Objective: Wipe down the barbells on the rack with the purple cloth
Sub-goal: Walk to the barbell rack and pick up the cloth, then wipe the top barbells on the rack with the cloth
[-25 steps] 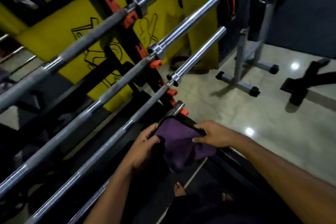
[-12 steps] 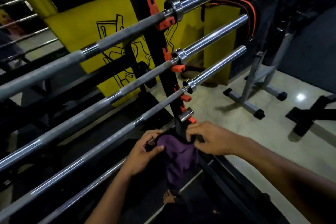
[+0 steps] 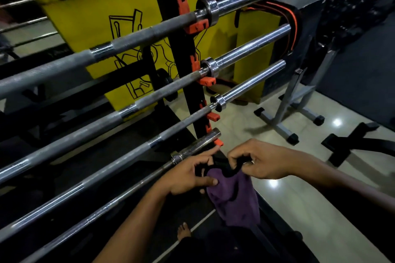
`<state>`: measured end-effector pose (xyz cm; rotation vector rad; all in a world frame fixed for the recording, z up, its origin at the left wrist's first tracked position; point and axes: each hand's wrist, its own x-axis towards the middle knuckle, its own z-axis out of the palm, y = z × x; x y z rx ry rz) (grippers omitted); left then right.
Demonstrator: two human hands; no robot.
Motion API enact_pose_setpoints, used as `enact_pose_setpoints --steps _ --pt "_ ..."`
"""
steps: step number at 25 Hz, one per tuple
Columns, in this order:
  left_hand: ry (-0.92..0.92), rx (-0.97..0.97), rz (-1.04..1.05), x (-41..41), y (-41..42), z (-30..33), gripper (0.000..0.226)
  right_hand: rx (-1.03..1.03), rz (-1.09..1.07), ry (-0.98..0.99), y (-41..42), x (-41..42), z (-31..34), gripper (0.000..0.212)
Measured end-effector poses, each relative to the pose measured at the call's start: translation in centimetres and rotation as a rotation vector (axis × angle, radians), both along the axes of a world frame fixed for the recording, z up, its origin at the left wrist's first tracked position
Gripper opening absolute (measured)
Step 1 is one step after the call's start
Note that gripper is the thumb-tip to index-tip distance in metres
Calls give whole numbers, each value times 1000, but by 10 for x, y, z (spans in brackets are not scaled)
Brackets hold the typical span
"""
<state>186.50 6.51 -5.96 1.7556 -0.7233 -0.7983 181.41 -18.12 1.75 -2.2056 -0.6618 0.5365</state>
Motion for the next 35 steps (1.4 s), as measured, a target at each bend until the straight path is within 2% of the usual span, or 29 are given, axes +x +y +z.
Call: enact_pose_setpoints --steps 2,3,6,10,12,17,19,21,24,27,29,30,31,32,33,35 --pt "56 16 -46 10 -10 11 21 20 -37 8 -8 4 5 21" --pt "21 6 -11 14 -12 15 15 33 -67 0 -13 6 6 17" --pt "-147 6 143 22 -8 19 16 25 -145 -54 -31 8 5 6" --pt "-219 47 248 29 -5 40 15 -96 -176 -212 -35 9 -4 21" --pt "-257 53 347 33 -4 55 15 -39 -277 -281 -34 13 -3 19" --pt "-530 -13 508 42 -10 99 16 140 -477 -473 -30 27 15 19" --pt "-562 -57 586 46 -15 116 21 219 -537 -561 -28 35 28 27" --pt "-492 -139 598 50 -18 128 28 313 -606 -565 -28 43 43 31" --pt "-217 -384 587 53 -24 145 35 544 -675 -490 -27 51 70 28" --pt "-74 -532 523 46 -36 168 17 817 -717 -398 -28 52 86 38" --pt "-70 -586 490 41 -45 184 11 959 -621 -122 -31 46 77 63" --pt "-106 -593 505 41 -49 188 9 911 -545 40 -29 43 64 73" --pt "-141 -580 545 45 -50 187 6 806 -459 170 -22 37 48 70" --pt "-138 -565 590 49 -51 183 3 723 -405 253 -13 31 33 58" --pt "-58 -545 645 55 -49 172 11 716 -399 300 -3 25 23 45" --pt "304 -452 719 50 -41 135 50 867 -535 377 15 17 10 32"
